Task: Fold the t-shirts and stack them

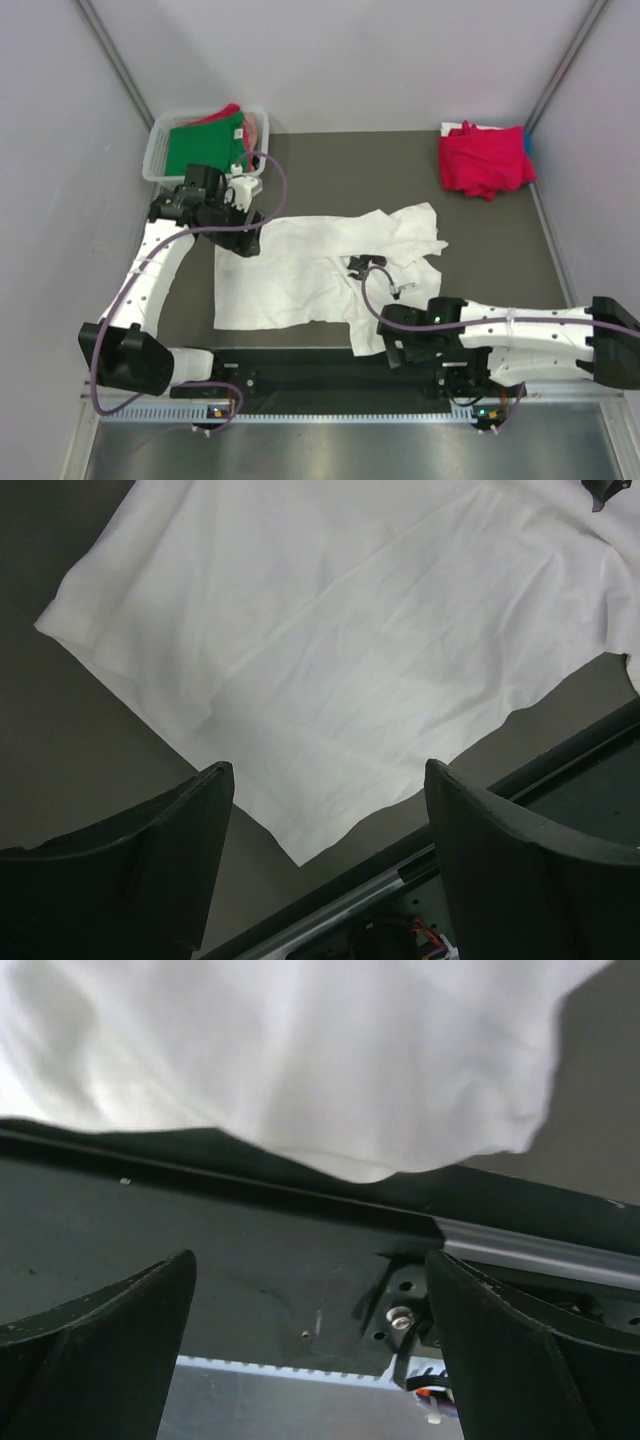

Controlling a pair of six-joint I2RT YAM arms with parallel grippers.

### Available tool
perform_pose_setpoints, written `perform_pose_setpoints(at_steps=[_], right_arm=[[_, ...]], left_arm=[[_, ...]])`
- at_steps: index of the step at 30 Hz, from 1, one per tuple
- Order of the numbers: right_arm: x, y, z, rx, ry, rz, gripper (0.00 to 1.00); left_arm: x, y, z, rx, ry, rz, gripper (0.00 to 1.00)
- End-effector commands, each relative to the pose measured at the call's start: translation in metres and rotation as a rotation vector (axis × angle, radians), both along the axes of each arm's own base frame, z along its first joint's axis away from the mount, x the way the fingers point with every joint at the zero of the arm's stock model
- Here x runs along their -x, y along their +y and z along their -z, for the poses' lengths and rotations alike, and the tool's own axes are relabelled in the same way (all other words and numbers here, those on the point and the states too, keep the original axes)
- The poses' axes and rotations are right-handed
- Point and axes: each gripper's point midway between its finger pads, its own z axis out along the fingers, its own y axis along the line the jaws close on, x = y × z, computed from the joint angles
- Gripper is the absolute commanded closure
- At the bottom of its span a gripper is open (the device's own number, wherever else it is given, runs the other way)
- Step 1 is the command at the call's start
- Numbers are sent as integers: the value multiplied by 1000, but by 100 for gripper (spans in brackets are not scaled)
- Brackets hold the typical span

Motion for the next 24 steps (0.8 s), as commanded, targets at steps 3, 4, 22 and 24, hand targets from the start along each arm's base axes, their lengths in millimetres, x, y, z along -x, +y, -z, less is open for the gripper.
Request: perform_pose_setpoints(at_steps=[3,4,22,24], right_arm=[[9,62,-9,-28,21,-225,0],[6,64,-11,-6,8,-260,0],[-62,124,-13,-39,-165,-310,0],[-66,125,-12,-62,-170,-307,0]], left_arm=[[18,-8,9,34,56,56,19],[20,-8,14,32,76,60,21],[74,42,52,-178,243,46,56],[70,44,49,-184,216,5,32]])
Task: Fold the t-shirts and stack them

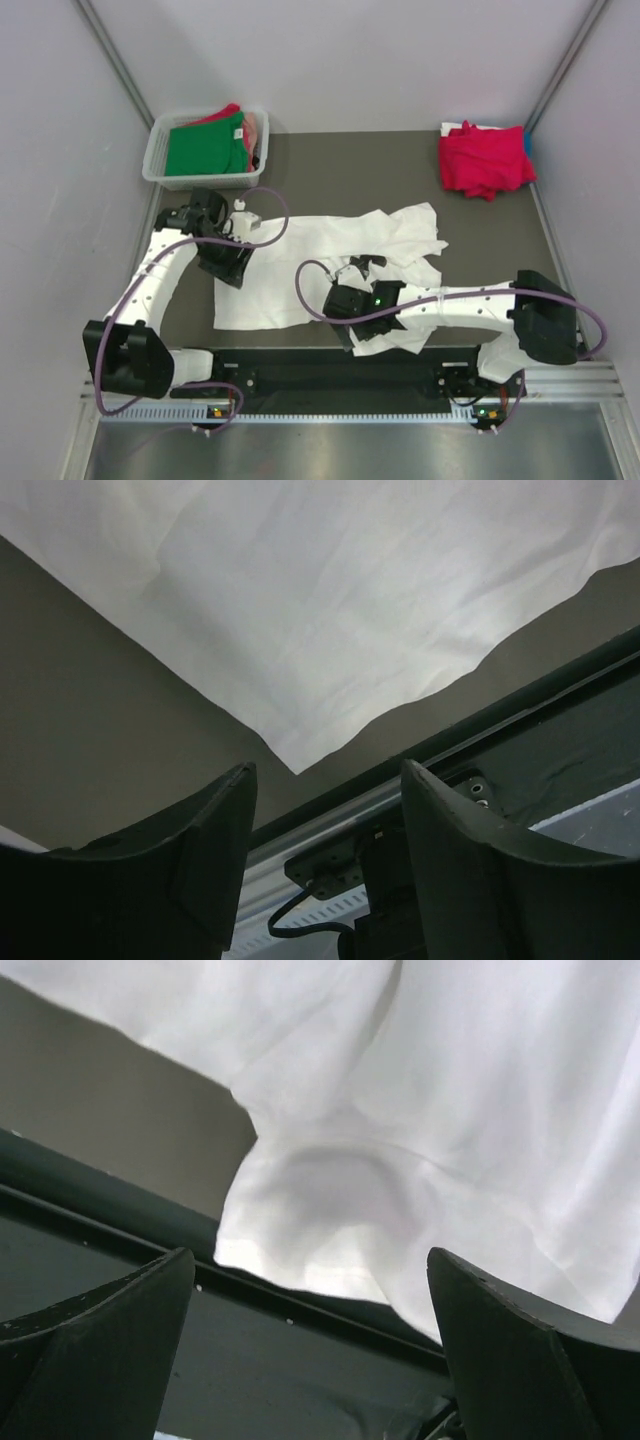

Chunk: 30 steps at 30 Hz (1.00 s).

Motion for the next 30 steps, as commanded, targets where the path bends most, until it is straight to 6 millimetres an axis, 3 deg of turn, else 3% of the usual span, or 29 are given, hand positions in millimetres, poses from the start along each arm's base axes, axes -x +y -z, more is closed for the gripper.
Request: perform_pose_setpoints(at_steps=[1,2,3,10,14,17,20,25,30], right_arm=[[-21,12,-7,-93,-49,9,0],[-23,10,-8,-103,-50,15,0],[-29,11,-10,-114,-56,20,0],[-59,6,-30,-129,-127,47,0],[-71,3,-45,-143,-175,76,0],[-72,-1,-52,-151,-194,87,0],[-72,-5,-65,-165,-206,97,0],[-76,-6,-98,-224,-259,87,0],[-78,-3,-124,-275,-295,63,0]], left_arm=[[8,11,-9,-47,-34,-47,23],[1,7,-17,-30,-63,-57,16],[-5,7,-23,-24,-96,-80,2],[-55,19,-85,-49,-389,-227,2],[-55,23,-93,-29,-450,-256,1],[-49,24,-88,-36,-453,-257,2],[-30,11,-102,51,-454,-219,2],[3,5,-142,123,-530,-124,2],[21,24,-172,-1,-732,-15,1]])
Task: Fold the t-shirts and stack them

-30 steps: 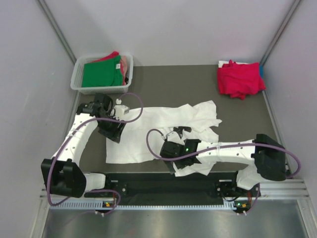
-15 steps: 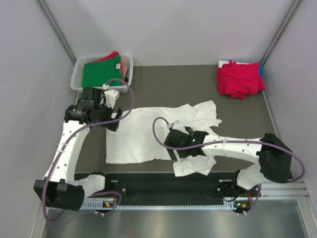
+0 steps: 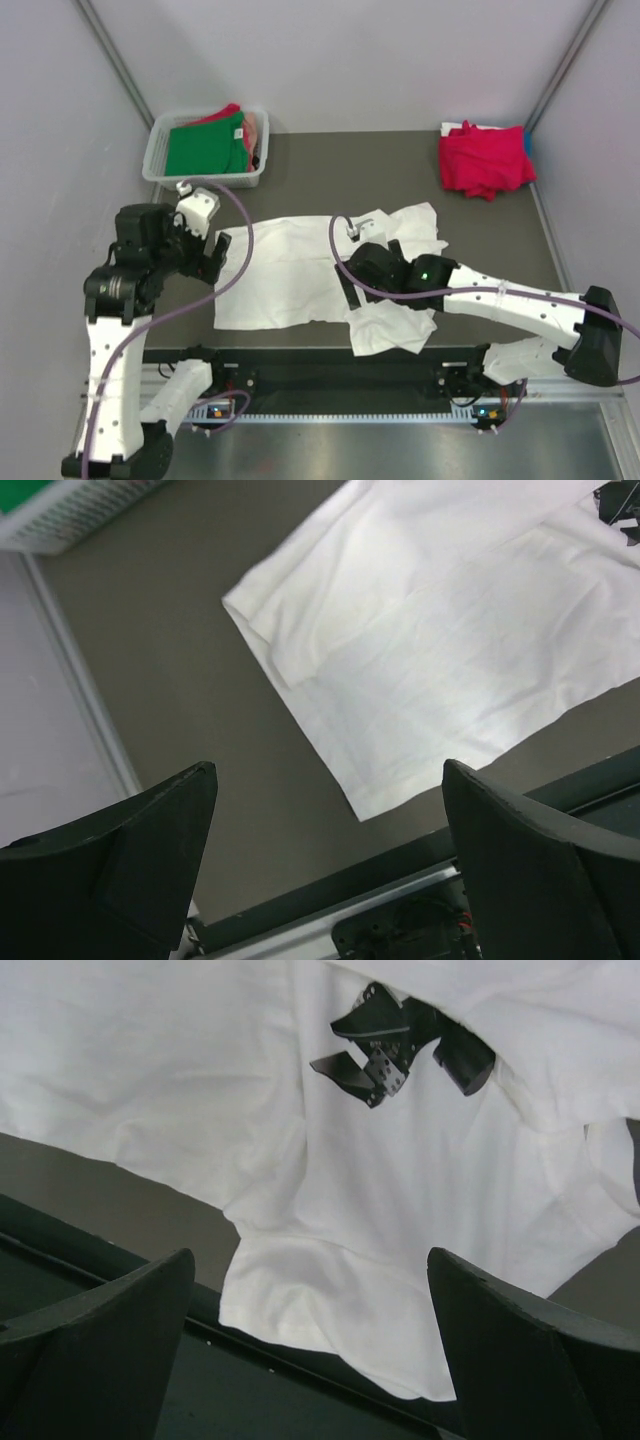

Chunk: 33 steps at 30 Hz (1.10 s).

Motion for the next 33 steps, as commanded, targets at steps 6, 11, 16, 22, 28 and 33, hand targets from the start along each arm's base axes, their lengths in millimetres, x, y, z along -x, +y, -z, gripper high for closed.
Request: perform_pose_setpoints(at_steps=[6,11,16,22,28,33], right_arm=[[-10,3,-59,-94,-97,-5,0],[-9,4,-59,-131,-99,-1,0],[-4,3,-40,-116,-61,10,0],[-2,1,-30,-109,-47,16,0],[-2,5,-21,-117,-37,16,0],[-1,10,-14,-110,-22,4,0]], left_arm=[[39,11,-83,-175,-350,139,1],[41,-16,-82,-25,-260,202,1],[28,-25,-26,40,-115,207,1],[14,-33,23,83,-13,210,1],[0,-35,38,40,48,231,1],[-3,-38,35,51,53,229,1]])
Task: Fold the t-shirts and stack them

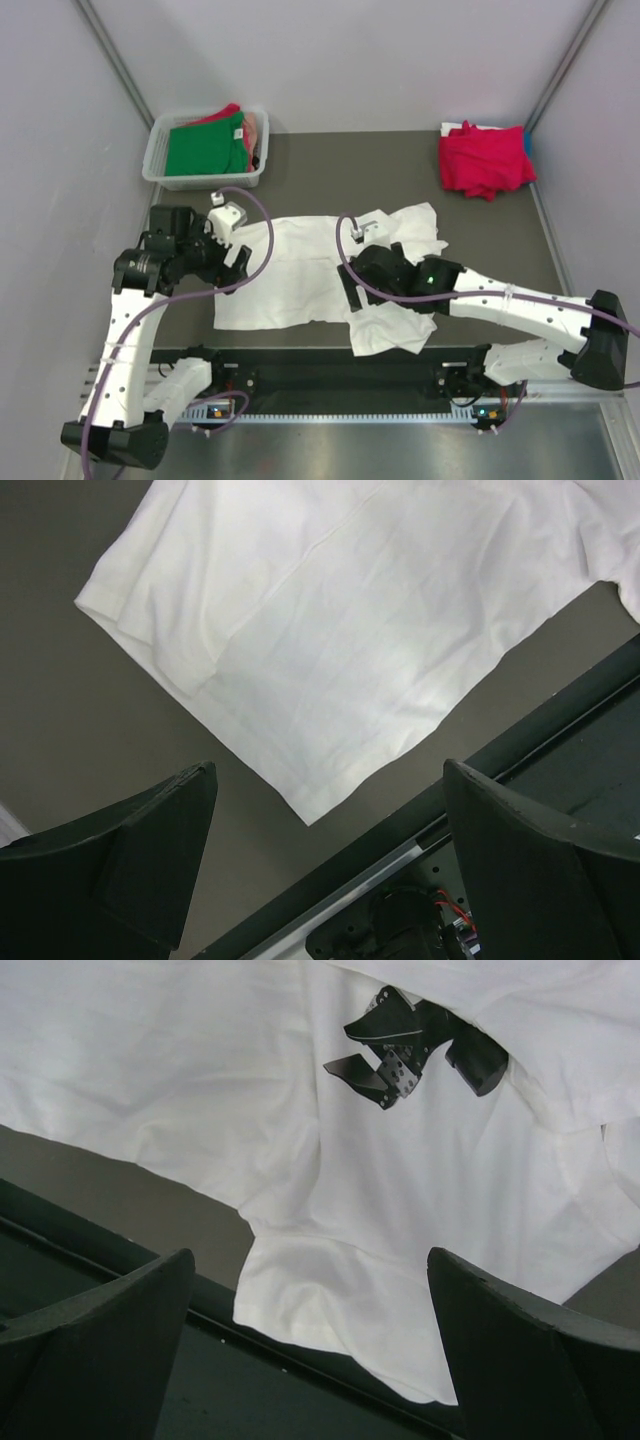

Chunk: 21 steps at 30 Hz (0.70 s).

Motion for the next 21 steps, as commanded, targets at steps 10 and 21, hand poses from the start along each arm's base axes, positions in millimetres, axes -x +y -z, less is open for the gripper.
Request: perform_pose_setpoints(at_steps=[10,21], right_arm=[[-9,8,5,-8,-19,1,0],[-37,-2,-44,9,-108,21,0]], left_arm=[[-39,-16,-28,49,-22,-49,2],[-181,13,-193,-50,-410,-273,1]])
